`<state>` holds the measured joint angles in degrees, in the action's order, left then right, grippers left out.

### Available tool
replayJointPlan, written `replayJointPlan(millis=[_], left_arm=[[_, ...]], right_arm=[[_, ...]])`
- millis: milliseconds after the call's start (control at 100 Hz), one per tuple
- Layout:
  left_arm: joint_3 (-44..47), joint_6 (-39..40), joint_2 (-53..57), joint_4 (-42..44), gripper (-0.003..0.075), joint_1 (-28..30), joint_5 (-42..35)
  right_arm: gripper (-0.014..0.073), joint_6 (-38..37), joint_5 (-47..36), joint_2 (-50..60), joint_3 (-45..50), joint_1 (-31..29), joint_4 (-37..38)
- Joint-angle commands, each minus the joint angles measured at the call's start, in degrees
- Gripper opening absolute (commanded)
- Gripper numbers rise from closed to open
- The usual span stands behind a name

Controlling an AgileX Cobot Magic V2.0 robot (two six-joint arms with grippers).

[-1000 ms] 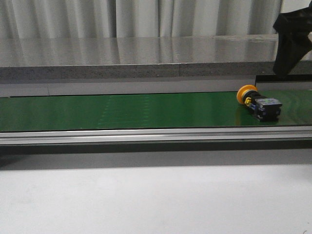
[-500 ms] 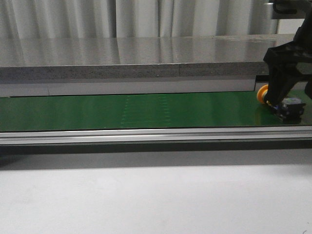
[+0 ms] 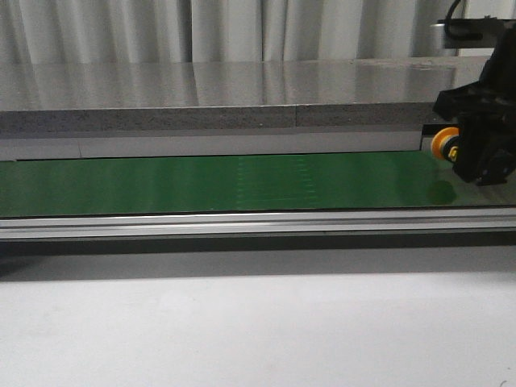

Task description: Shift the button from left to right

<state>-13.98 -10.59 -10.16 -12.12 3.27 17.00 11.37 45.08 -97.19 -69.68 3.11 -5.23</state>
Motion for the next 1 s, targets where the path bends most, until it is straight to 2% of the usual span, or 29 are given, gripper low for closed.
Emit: replayJointPlan(millis=[0,150,340,480,690,990], left_arm=[[-1.5,0.3,-0.6,-0.7,-0.0021,-0.4,-4.3],[-1.5,0.3,-0.6,-0.7,-0.0021,-0.4,-4.3],[-1.5,0.3,-0.6,-0.7,-0.0021,-0.4,-4.3],[-1.5,0.3,-0.6,-0.7,-0.0021,-0.4,-4.3],[-1.5,0.3,-0.6,-0.7,-0.0021,-0.4,-4.3],[-1.5,0.3,-0.6,-0.7,-0.0021,-0.4,-4.3]], right_arm=[[0.0254,0.7,0.8,3.9,-4.4,-2.4,1.3],[0.0254,0.7,3.3,4.5,-8.8,-8.5,5.2],[0.0254,0.7,2.6,4.3,-10.4,-18.2,5.7],[0.0254,0.7,0.5,1.9,-10.4,-23.1,5.7],[0.0254,0.7,-2.6,-3.6,-10.4,-26.7,5.6],[0.0257,0.7,-2.6,-10.4,-10.4,-27.3,5.9]])
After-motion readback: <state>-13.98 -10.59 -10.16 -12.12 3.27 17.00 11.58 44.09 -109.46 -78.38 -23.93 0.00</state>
